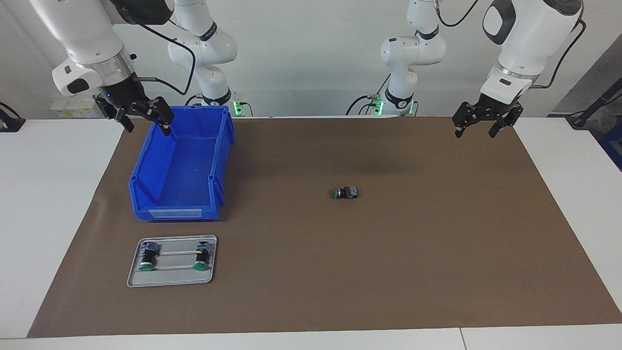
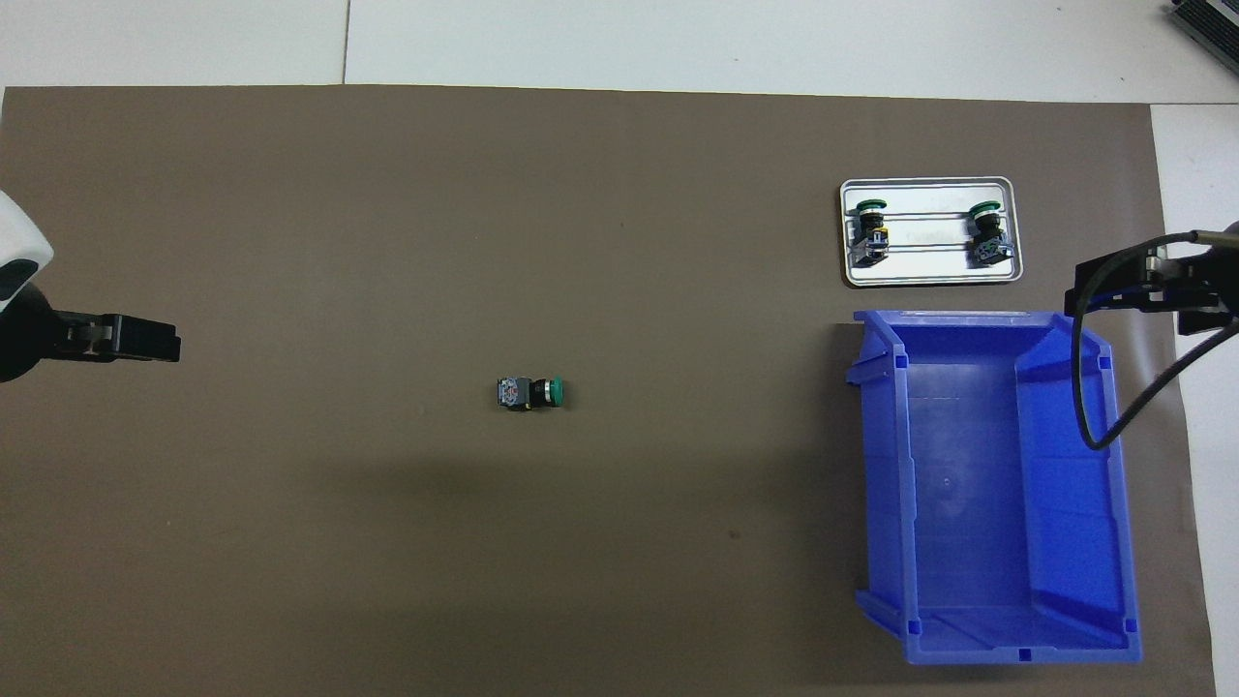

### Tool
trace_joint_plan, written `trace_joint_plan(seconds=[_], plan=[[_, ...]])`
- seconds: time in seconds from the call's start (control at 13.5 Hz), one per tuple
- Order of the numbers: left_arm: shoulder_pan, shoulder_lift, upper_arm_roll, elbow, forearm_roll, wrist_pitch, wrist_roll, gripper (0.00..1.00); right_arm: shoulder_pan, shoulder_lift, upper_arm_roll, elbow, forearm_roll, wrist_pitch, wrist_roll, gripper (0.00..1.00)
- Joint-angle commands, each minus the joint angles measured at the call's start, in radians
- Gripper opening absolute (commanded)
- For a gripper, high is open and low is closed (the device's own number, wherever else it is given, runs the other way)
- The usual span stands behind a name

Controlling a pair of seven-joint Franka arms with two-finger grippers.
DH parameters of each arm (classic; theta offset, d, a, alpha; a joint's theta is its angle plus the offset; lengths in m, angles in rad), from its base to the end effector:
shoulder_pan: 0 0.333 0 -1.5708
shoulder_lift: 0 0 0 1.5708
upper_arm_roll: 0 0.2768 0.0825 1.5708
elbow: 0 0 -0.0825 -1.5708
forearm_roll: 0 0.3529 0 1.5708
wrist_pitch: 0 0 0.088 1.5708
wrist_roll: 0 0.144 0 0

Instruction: Place and press button with both arms

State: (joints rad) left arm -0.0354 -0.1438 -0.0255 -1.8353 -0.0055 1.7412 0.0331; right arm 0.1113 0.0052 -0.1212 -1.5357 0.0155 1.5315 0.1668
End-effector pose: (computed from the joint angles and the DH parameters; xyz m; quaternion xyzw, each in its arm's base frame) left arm 0.4963 -0.0315 0.5187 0.9986 -0.0465 0.0248 0.0012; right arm 0.5208 -0.0027 0.5576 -0.9961 0.0880 0.0052 0.0070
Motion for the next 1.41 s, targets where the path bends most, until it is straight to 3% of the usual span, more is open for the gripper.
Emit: trace_joint_plan(seconds=[0.0, 0.15, 0.37, 0.52, 0.59, 0.74, 1.11, 1.18, 1.33], plan=[[-0.058, -0.022, -0.017, -0.027, 0.012, 0.049, 0.072, 1.00, -0.012, -0.010, 0.009, -0.012, 0.017, 0.004, -0.021, 1.00], [-0.144, -0.026, -0.017, -0.038, 0.002, 0.066, 0.256, 1.00, -0.012, -0.010, 0.009, -0.012, 0.017, 0.004, -0.021, 1.00], [-0.260, -0.025, -0.017, -0.050, -0.141, 0.083, 0.445, 1.00, -0.012, -0.010, 0.009, -0.014, 0.017, 0.004, -0.021, 1.00], [-0.374, -0.034, -0.016, -0.094, -0.145, 0.135, 0.488, 0.98, -0.012, -0.010, 0.009, -0.014, 0.017, 0.004, -0.021, 1.00], [-0.424, -0.033, -0.016, -0.114, -0.145, 0.168, 0.492, 0.90, -0.012, -0.010, 0.009, -0.014, 0.017, 0.002, -0.021, 1.00], [-0.507, -0.020, -0.016, -0.166, -0.145, 0.228, 0.495, 0.87, -0.012, -0.010, 0.009, -0.012, 0.017, 0.004, -0.021, 1.00], [-0.561, 0.072, -0.016, -0.214, -0.145, 0.300, 0.640, 0.86, -0.012, -0.010, 0.009, -0.014, 0.017, 0.004, -0.021, 1.00], [-0.560, 0.087, -0.016, -0.216, -0.145, 0.332, 0.671, 0.80, -0.012, -0.010, 0.009, -0.012, 0.017, 0.004, -0.021, 1.00], [-0.560, 0.147, -0.013, -0.223, -0.145, 0.441, 0.703, 0.79, -0.012, -0.010, 0.009, -0.014, 0.017, 0.002, -0.021, 1.00]])
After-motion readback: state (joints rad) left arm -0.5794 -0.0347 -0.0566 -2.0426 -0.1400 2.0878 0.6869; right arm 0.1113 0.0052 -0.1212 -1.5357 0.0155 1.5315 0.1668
